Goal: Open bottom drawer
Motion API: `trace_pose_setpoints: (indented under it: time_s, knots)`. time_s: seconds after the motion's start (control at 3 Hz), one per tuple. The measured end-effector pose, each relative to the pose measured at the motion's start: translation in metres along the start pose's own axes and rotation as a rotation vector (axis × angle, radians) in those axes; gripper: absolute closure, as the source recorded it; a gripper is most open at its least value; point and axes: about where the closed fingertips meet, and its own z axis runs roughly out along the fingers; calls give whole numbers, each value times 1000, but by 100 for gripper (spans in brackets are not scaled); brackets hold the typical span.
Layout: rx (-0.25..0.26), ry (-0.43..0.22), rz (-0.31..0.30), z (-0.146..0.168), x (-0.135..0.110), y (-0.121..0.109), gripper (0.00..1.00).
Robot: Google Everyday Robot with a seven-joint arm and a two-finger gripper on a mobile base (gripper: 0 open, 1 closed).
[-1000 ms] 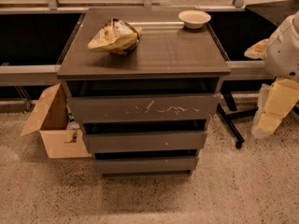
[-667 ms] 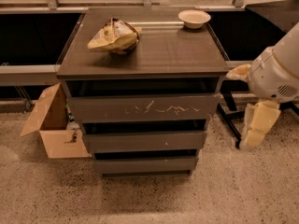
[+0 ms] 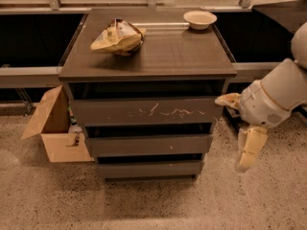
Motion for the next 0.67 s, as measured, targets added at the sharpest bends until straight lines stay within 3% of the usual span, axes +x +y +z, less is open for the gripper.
trace_pose_setpoints:
  time_s: [0.33,0.67]
  knots:
    - [-40,-22,-11,37,11,0,0]
    - [-96,-31,-51,104,36,7,0]
